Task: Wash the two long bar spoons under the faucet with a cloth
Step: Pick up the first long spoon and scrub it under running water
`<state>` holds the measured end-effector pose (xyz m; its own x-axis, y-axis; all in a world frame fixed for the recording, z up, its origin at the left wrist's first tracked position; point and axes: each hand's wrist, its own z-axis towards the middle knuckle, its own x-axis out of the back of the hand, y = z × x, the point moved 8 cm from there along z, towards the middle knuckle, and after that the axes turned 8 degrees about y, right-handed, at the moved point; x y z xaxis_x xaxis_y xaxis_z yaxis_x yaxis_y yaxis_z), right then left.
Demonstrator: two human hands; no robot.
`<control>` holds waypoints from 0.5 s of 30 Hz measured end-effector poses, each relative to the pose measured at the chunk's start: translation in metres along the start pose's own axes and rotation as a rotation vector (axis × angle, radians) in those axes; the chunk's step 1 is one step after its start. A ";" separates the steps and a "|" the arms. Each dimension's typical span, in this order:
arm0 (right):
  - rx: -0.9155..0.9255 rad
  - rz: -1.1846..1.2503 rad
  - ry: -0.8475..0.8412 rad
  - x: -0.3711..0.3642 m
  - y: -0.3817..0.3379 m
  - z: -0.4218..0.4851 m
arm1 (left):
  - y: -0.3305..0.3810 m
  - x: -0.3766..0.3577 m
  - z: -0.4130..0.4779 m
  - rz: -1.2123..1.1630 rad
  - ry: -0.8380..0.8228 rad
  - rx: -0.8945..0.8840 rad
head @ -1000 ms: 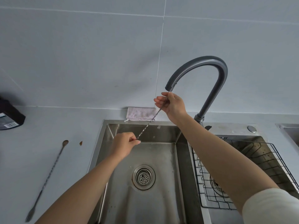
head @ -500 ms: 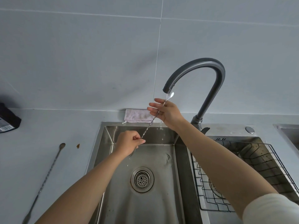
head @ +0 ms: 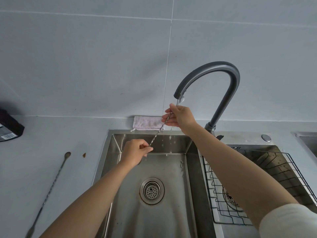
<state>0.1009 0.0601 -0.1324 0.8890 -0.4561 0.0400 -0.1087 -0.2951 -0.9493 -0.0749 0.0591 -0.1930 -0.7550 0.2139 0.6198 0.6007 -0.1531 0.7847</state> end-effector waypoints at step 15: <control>0.091 0.155 0.082 0.011 -0.006 -0.002 | -0.008 -0.015 -0.007 -0.069 -0.123 0.054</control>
<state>0.1102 0.0552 -0.1259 0.8249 -0.5585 -0.0871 -0.1977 -0.1406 -0.9701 -0.0697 0.0507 -0.2086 -0.7592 0.3395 0.5553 0.5639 -0.0828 0.8217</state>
